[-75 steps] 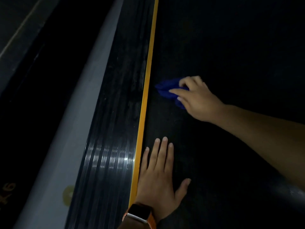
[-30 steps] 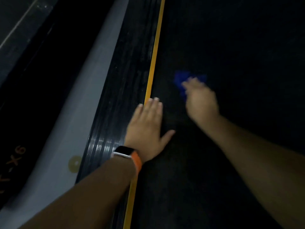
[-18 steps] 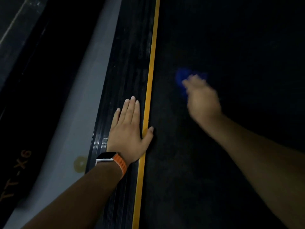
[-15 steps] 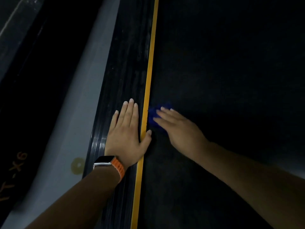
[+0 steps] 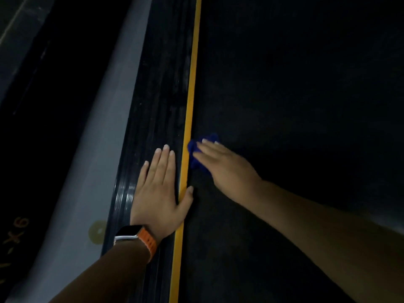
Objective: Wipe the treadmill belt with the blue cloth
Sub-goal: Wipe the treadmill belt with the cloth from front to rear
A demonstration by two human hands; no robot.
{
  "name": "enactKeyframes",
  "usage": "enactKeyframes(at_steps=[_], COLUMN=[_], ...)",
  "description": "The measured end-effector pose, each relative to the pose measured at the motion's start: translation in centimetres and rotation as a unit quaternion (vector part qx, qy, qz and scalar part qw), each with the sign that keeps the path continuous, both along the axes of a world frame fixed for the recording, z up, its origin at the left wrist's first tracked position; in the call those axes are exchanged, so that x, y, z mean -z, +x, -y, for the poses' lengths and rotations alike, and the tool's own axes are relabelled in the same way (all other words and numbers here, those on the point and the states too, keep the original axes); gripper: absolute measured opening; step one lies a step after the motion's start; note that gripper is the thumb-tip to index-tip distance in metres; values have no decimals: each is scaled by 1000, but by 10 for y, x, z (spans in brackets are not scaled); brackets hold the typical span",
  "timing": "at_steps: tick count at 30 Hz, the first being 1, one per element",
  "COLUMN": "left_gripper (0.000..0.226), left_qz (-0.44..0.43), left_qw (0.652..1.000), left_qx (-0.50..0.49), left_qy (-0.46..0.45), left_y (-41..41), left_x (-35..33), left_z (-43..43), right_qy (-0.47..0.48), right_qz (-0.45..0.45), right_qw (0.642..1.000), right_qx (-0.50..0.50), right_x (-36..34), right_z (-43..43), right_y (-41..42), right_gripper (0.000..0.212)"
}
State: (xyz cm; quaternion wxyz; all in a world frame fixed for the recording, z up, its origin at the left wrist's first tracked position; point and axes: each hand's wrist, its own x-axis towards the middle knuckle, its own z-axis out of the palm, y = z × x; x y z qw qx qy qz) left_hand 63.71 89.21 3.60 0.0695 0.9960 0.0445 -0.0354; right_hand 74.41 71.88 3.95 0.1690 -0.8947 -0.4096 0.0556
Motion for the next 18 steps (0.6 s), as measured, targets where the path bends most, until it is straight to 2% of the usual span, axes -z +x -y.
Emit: enactKeyframes(at_steps=[1, 3, 4, 6, 8, 9, 10, 11, 13, 14, 15, 17, 18], left_gripper=[87, 88, 88, 88, 88, 88, 88, 87, 87, 86, 86, 87, 87], left_qz=[-1, -2, -4, -6, -2, 0, 0, -1, 1, 1, 0, 3, 3], left_qw=[1000, 1000, 1000, 1000, 1000, 1000, 1000, 1000, 1000, 1000, 1000, 1000, 1000], left_qx=[-1, -3, -2, -1, -3, -4, -4, -1, -3, -2, 0, -1, -1], left_qy=[-1, -9, -11, -9, -8, -7, -6, -6, -1, 0, -2, -9, -12], left_y=[0, 1, 2, 2, 2, 1, 1, 1, 0, -1, 0, 1, 2], left_x=[0, 0, 0, 0, 1, 1, 1, 1, 0, 0, 1, 1, 1], left_z=[0, -1, -1, 0, 0, 0, 0, 1, 0, -1, 0, -1, -1], right_qy=[-25, -46, -42, -37, -34, -12, 18, 36, 31, 5, -11, -32, -43], right_qz=[9, 21, 21, 22, -2, 3, 15, 16, -11, -1, 17, 56, 49], right_qw=[999, 998, 994, 959, 897, 882, 887, 908, 972, 990, 996, 989, 976], right_qx=[-27, 26, 101, 282, 440, 470, 461, 418, 233, 141, 91, 132, 208], right_x=[-3, -3, 0, 8, 11, 13, 14, 16, 14, 10, 5, 6, 7], right_z=[12, 48, 75, 133, 129, 101, 65, 29, -29, -31, -14, 48, 84], right_y=[7, 32, 42, 50, 39, 32, 24, 13, -13, -14, -5, 14, 17], right_gripper=[63, 63, 61, 61, 55, 46, 38, 35, 46, 51, 54, 54, 52])
